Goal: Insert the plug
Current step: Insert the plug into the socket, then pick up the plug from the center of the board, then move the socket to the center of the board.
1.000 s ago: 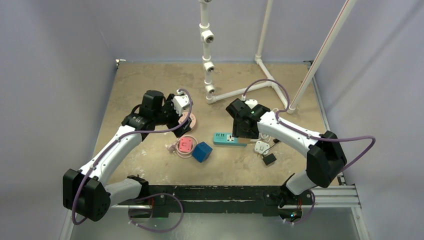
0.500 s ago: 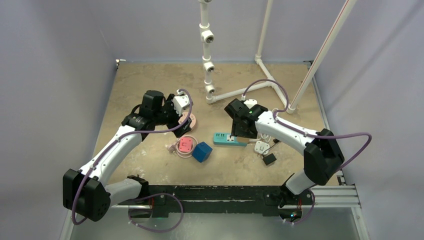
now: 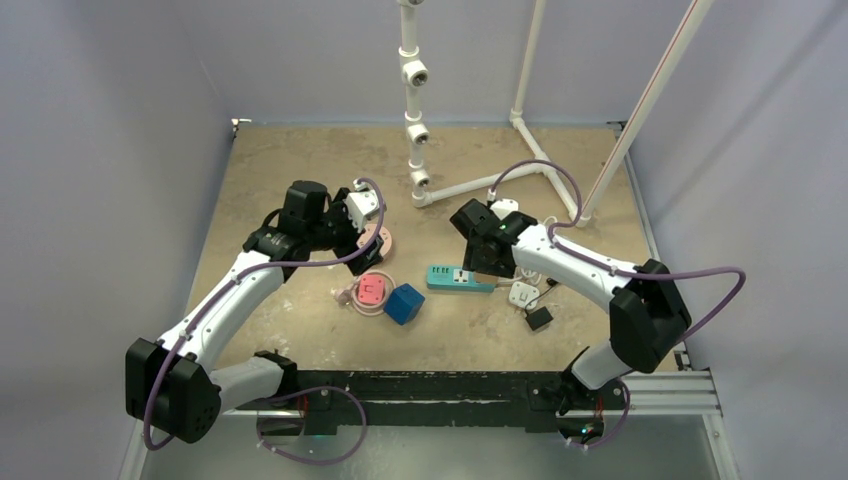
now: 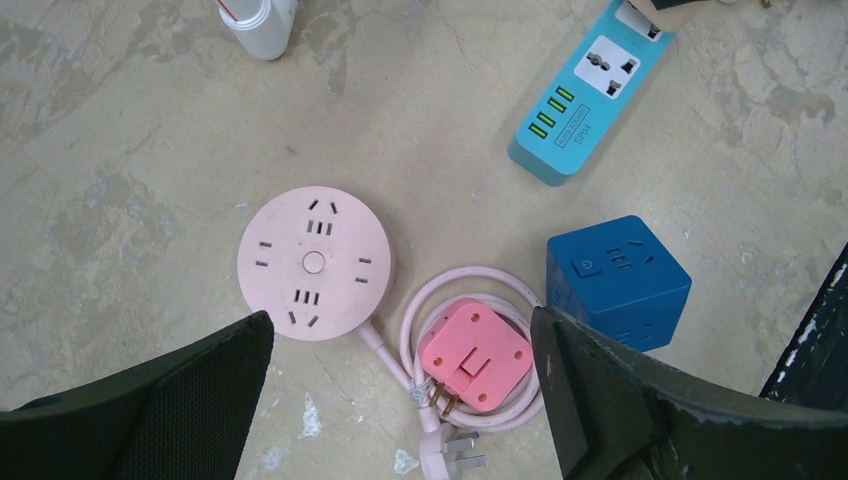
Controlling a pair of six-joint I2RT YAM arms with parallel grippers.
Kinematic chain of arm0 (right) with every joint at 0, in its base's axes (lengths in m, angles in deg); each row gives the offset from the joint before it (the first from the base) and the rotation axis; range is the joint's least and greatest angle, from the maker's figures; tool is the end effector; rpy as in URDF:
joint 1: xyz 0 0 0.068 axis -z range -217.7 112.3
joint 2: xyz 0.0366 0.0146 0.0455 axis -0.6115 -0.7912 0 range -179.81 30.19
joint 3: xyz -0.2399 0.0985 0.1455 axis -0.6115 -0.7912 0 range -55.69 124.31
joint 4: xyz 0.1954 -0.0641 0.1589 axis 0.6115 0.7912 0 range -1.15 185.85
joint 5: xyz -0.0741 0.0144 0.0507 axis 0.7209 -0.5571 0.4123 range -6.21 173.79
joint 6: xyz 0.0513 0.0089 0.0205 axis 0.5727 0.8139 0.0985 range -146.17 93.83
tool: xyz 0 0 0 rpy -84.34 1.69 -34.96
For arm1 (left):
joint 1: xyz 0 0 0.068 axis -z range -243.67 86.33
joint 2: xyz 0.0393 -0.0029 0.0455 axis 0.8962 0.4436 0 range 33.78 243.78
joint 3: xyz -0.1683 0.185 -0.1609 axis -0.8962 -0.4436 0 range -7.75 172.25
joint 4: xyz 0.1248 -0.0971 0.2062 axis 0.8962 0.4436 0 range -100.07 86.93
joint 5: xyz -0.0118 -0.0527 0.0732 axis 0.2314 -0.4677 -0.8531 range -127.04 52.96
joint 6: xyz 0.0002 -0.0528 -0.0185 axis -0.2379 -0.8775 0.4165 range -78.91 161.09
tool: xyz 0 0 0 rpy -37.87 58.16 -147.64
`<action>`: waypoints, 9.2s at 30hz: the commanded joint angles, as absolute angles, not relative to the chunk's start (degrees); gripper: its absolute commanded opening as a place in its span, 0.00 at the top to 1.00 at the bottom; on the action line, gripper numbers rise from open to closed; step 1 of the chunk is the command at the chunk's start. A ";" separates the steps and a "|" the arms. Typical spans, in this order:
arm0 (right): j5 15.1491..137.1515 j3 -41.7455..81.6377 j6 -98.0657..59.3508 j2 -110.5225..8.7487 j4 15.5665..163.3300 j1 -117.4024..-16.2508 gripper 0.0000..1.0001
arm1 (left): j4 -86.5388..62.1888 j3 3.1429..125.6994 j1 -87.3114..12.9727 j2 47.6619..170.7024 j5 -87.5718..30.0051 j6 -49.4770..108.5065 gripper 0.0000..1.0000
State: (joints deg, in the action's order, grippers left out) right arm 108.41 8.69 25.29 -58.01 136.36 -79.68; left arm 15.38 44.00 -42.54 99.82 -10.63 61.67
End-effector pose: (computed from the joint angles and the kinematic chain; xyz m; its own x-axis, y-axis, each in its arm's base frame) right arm 0.2284 0.1839 0.2559 -0.8369 0.2036 -0.5081 0.2339 0.9722 0.0044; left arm 0.2145 -0.1013 0.3065 -0.3329 0.4660 -0.8198 0.8105 0.5857 0.0039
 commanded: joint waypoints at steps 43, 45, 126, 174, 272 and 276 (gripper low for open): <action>111.23 1.70 26.65 -56.15 132.39 -82.88 1.00 | 15.15 44.61 -42.58 97.76 -8.13 61.05 0.01; 110.80 1.37 25.81 -56.81 132.00 -82.88 1.00 | 15.22 44.76 -42.58 97.68 -8.13 61.05 0.01; 81.99 5.83 -0.42 -64.36 103.11 -99.20 0.01 | 3.49 51.96 -43.77 128.23 -17.88 63.85 0.01; 85.70 -5.10 9.74 -29.36 108.99 -84.44 0.07 | 12.13 38.95 -21.25 103.38 -20.37 56.06 0.01; 95.22 3.77 10.91 -31.81 118.26 -81.72 1.00 | 6.50 43.91 -35.10 110.11 -29.32 54.43 0.01; 95.59 2.74 11.09 -30.50 118.47 -81.69 1.00 | 5.56 47.62 -37.83 117.92 -26.10 56.80 0.01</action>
